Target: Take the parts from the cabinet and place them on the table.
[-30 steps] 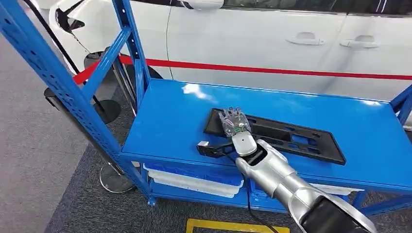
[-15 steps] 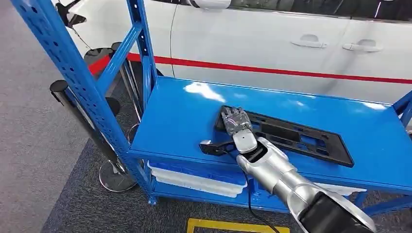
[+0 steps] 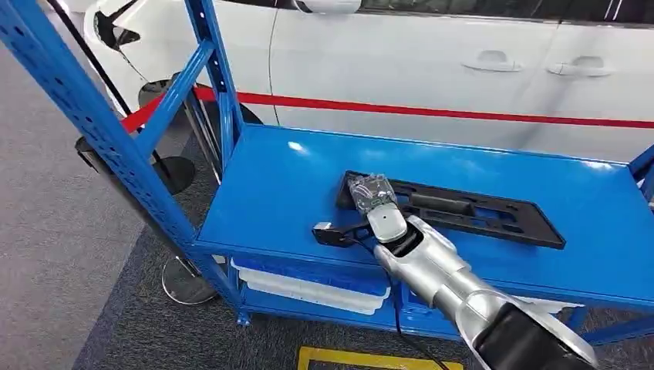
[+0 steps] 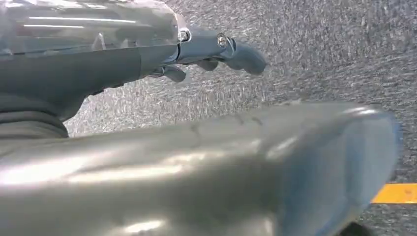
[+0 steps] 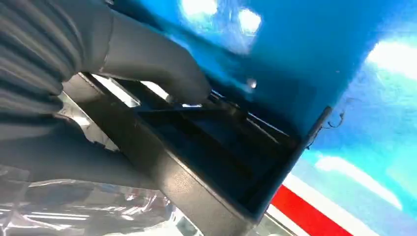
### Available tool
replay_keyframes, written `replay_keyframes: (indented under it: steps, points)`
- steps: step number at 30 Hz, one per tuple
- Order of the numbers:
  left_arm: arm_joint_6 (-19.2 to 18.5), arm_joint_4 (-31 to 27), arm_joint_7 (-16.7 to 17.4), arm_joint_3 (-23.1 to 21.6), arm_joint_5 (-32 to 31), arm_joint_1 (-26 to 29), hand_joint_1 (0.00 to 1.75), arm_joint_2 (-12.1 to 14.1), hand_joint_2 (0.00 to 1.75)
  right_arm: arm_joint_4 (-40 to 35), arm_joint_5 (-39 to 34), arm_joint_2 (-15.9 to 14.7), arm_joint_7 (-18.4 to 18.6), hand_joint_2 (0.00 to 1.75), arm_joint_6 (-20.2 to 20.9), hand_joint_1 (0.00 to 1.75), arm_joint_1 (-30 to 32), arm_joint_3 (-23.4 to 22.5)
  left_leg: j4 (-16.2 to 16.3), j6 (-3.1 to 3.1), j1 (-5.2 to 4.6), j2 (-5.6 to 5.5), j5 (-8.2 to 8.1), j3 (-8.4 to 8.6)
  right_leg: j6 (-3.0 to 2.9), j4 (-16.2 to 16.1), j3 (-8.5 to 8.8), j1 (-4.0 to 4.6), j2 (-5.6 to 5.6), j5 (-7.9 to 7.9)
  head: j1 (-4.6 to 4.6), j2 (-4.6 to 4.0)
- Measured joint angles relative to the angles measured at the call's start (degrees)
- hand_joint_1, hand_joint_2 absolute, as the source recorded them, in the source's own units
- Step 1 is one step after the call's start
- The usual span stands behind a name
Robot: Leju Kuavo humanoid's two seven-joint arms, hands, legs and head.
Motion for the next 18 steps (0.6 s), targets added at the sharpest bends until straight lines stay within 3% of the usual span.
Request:
replay_keyframes:
  steps: [1, 2, 3, 5, 6, 7, 9, 11, 13, 15, 16, 17, 18]
  points:
    - [0.0, 0.0, 0.0, 0.0, 0.0, 0.09, 0.0, 0.0, 0.0, 0.0, -0.02, 0.0, 0.0, 1.75, 0.02, 1.75, 0.01, 0.09, 1.47, -0.14, 0.01, 0.01, 0.11, -0.77, 0.03, 0.24, -0.09, -0.01, 0.01, -0.1, 0.0, 0.0]
    - [0.0, 0.0, 0.0, -0.02, -0.02, 0.12, 0.0, 0.02, 0.0, 0.0, -0.02, 0.0, 0.0, 1.75, 0.0, 1.75, 0.04, 0.22, 0.04, -0.25, 0.05, 0.02, 1.61, -0.16, 0.15, 0.51, -0.13, -0.06, 0.05, -0.28, 0.0, 0.0]
    - [-0.04, 0.0, 0.0, -0.02, -0.04, 0.08, 0.0, 0.02, 0.0, 0.0, -0.07, 0.02, -0.02, 1.75, 0.0, 1.75, 0.03, 0.26, -3.26, -0.32, 0.12, 0.02, 3.74, 1.44, 0.3, 0.85, -0.13, -0.16, 0.09, -0.52, 0.0, 0.0]
    - [-0.09, 0.0, -0.07, -0.02, -0.09, -0.06, 0.0, 0.04, 0.0, -0.04, -0.17, 0.11, -0.04, 1.75, 0.0, 1.75, 0.0, 0.29, -13.7, -0.54, 0.47, 0.17, 8.13, 6.59, 0.96, 2.19, -0.29, -0.31, 0.13, -1.34, 0.0, 0.0]
    - [-0.15, 0.0, -0.07, -0.04, -0.09, -0.17, 0.0, 0.0, 0.0, -0.04, -0.17, 0.09, 0.0, 1.75, -0.02, 1.75, -0.07, 0.29, -14.18, -0.21, 0.21, 0.04, 6.86, 6.78, 1.43, 2.94, -0.79, 0.14, 0.22, -1.77, -0.05, 0.0]
    - [-0.17, 0.0, -0.07, -0.09, -0.09, -0.2, 0.0, 0.0, 0.0, -0.07, -0.2, 0.09, 0.09, 1.75, -0.02, 1.75, -0.18, 0.29, -14.14, 0.67, 0.31, -0.07, 7.09, 6.77, 1.53, 3.26, -0.98, 0.11, 0.39, -1.96, 0.2, 0.0]
    - [-0.22, 0.0, -0.09, -0.09, -0.07, -0.15, 0.0, 0.02, 0.0, -0.09, -0.35, 0.09, 0.09, 1.75, -0.04, 1.75, -0.17, 0.29, -14.12, 1.19, -0.02, -0.04, 7.07, 6.75, 1.95, 3.1, -0.9, 0.08, 0.53, -1.71, 0.22, 0.0]
    - [-0.22, 0.0, -0.13, -0.09, 0.07, -0.19, 0.0, 0.0, 0.0, -0.09, -0.59, 0.07, 0.26, 1.75, -0.28, 1.75, -0.25, 0.22, -14.42, 1.86, 0.36, 0.21, 7.5, 6.87, 2.34, 3.67, -1.01, -0.12, 0.69, -2.15, 0.2, 0.0]
    - [-0.22, 0.0, -0.42, -0.09, 0.13, -0.25, 0.0, -0.07, 0.0, -0.09, -1.09, 0.04, 0.83, 1.75, -1.18, 1.75, -0.15, 0.13, -14.43, 2.21, 0.43, 0.35, 7.63, 6.59, 3.14, 8.99, -3.49, -0.39, 0.77, -5.89, 0.46, 0.0]
    - [-0.22, 0.0, -0.55, -0.09, 0.24, -0.16, 0.0, -0.13, 0.0, -0.15, -1.44, 0.04, 1.53, 1.75, -2.07, 1.75, 0.23, -0.13, -14.4, 2.28, 0.41, 0.42, 7.69, 6.13, 3.69, 18.0, -7.99, -0.68, 0.77, -9.91, 0.46, 0.0]
    - [-0.22, 0.02, -0.65, -0.09, 0.33, -0.05, 0.0, -0.13, 0.0, -0.3, -1.7, 0.04, 2.17, 1.75, -2.99, 1.75, 0.42, -0.37, -14.39, 2.29, 0.41, 0.42, 7.71, 6.04, 3.78, 20.56, -9.31, -0.78, 0.76, -10.3, 0.46, 0.0]
    - [-0.22, 0.02, -0.77, -0.09, 0.33, 0.07, 0.0, -0.13, 0.0, -0.79, -1.7, 0.02, 3.09, 1.75, -3.76, 1.75, 0.68, -0.66, -14.38, 2.28, 0.41, 0.4, 7.71, 6.05, 3.76, 20.23, -9.23, -0.94, 0.76, -9.26, 0.46, 0.0]
    - [-0.22, 0.0, -0.94, -0.09, 0.46, 0.16, 0.0, -0.15, 0.0, -1.53, -1.46, -0.07, 4.11, 1.75, -4.53, 1.75, 0.9, -1.09, -14.38, 2.24, 0.41, 0.33, 7.73, 6.09, 3.62, 17.59, -8.03, -1.02, 0.77, -7.23, 0.46, 0.0]
